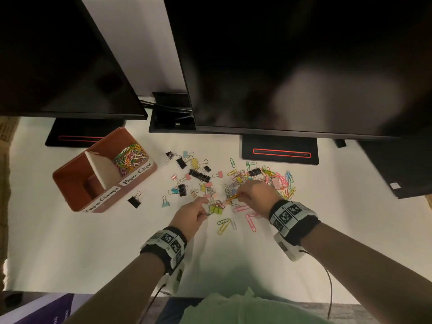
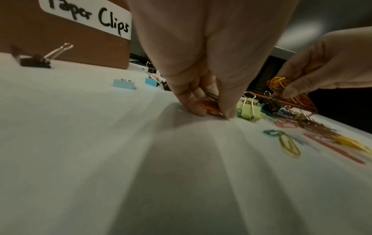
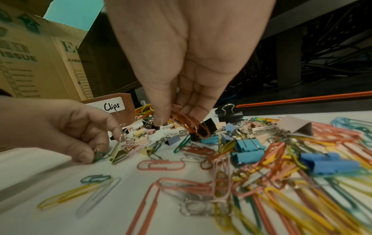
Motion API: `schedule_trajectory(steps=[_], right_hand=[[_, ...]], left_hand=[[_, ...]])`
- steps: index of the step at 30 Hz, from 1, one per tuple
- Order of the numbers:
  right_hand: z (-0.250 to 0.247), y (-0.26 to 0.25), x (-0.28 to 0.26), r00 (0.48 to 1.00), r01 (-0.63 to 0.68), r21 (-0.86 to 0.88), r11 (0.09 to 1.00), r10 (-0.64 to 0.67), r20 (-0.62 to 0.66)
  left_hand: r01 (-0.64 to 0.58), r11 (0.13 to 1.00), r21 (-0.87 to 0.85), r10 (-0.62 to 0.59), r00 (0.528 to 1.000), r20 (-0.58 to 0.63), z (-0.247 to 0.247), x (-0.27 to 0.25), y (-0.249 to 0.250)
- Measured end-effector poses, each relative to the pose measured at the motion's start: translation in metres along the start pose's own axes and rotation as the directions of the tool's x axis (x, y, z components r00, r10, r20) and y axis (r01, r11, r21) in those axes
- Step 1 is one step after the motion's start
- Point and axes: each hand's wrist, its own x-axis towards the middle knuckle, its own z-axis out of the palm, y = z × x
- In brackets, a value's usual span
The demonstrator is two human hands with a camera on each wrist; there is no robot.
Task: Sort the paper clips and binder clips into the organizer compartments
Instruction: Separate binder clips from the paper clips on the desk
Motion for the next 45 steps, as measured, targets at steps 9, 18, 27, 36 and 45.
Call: schedule_trajectory(steps=[9, 18, 27, 36, 45], right_hand=[[0.003, -0.006, 0.0, 0.999, -0.032, 0.012, 0.999, 0.032, 0.044], [0.007, -0.009, 0.0, 0.995, -0.066, 0.006, 0.998, 0.065, 0.08], [0.003, -0.012, 0.0, 0.998, -0.056, 0.034, 0.998, 0.056, 0.02], [-0.028, -0.086, 0.04, 0.99, 0.096, 0.026, 0.995, -0.093, -0.109], [-0.015, -0.236, 0.166, 0.988, 0.088, 0.077, 0.993, -0.078, -0.134]], left_hand=[[-0.041, 0.998, 0.042, 0.042, 0.999, -0.012, -0.004, 0.022, 0.015], [-0.078, 0.983, 0.166, 0.081, 0.997, -0.012, 0.0, 0.026, 0.012], [-0.096, 0.964, 0.249, 0.088, 0.995, 0.045, -0.012, 0.024, 0.002], [-0.113, 0.99, 0.079, 0.132, 0.943, -0.305, -0.11, -0.005, -0.01], [0.257, 0.91, -0.324, -0.369, 0.859, -0.355, -0.218, 0.013, -0.059]])
